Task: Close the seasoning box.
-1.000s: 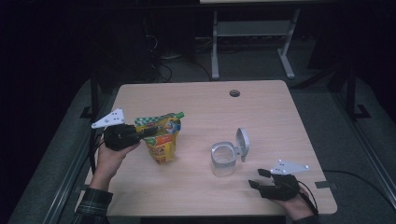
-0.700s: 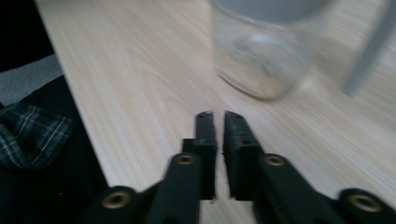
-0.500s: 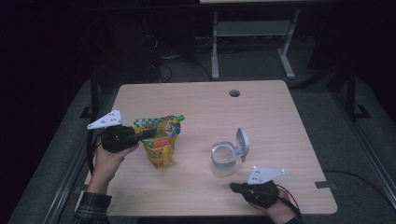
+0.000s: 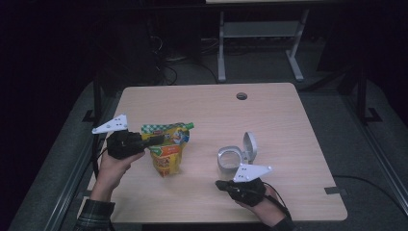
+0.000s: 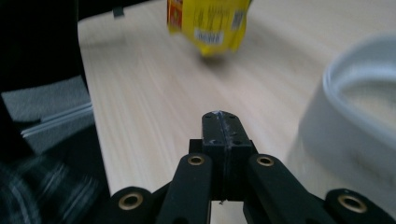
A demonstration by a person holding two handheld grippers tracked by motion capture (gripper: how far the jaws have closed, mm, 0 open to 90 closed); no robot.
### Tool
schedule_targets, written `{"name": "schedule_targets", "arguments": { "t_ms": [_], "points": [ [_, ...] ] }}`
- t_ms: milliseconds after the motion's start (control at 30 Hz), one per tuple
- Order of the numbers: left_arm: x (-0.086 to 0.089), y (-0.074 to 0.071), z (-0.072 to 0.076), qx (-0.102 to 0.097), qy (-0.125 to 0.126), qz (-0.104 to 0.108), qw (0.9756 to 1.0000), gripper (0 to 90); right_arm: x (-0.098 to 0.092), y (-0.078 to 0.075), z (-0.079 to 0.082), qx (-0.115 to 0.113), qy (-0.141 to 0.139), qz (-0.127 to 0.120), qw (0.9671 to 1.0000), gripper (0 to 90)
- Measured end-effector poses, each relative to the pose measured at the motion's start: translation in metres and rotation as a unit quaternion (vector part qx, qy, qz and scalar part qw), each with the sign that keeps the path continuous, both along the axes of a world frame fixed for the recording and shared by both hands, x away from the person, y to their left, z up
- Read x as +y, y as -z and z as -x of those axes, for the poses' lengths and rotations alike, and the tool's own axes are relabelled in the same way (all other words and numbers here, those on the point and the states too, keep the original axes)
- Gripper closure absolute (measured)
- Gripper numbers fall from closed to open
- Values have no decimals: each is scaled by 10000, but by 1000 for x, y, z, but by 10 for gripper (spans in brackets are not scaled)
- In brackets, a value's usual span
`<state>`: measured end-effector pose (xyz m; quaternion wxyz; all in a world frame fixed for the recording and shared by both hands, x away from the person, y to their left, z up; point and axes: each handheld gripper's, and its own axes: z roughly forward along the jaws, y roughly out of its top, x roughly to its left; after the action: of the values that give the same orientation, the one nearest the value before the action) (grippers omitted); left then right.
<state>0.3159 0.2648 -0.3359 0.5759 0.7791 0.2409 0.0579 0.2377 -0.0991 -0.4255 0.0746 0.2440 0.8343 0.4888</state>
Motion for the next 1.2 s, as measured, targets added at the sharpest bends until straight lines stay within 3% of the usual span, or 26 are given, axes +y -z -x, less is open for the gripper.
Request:
{"name": "schedule_targets", "arguments": {
  "t_ms": [33,100,300,467,600,733,800,1000,1100,1200],
  "points": [
    [-1,-2,1,21,32,10,10000,900,9,-4,-4,-106,30,-18,9999,899],
    [-2,-5,3,17,64,-39,10000,900,17,-6,-8,-125,42,-127,9998,899],
    [-5,-10,7,38,95,-85,9999,900,39,-5,-20,-145,128,-152,9997,900],
    [-3,-15,11,50,162,2,9999,900,49,2,-27,-33,103,-111,9999,900],
    [-2,-22,17,19,200,34,9998,900,58,-3,-29,-153,89,-150,9997,900],
    [-2,-28,21,-9,249,53,9997,900,69,-7,-33,-236,257,-146,9993,900],
    [-3,-30,23,-21,301,68,9995,900,75,-6,-37,-301,384,-158,9987,900],
    [-5,-33,26,-14,362,49,9993,900,84,0,-41,-335,393,-179,9985,900],
    [-8,-35,28,-6,396,28,9992,900,90,4,-42,-471,497,-81,9976,900],
    [-9,-36,29,3,415,47,9991,900,93,6,-43,-448,485,-168,9977,900]
  ]
}}
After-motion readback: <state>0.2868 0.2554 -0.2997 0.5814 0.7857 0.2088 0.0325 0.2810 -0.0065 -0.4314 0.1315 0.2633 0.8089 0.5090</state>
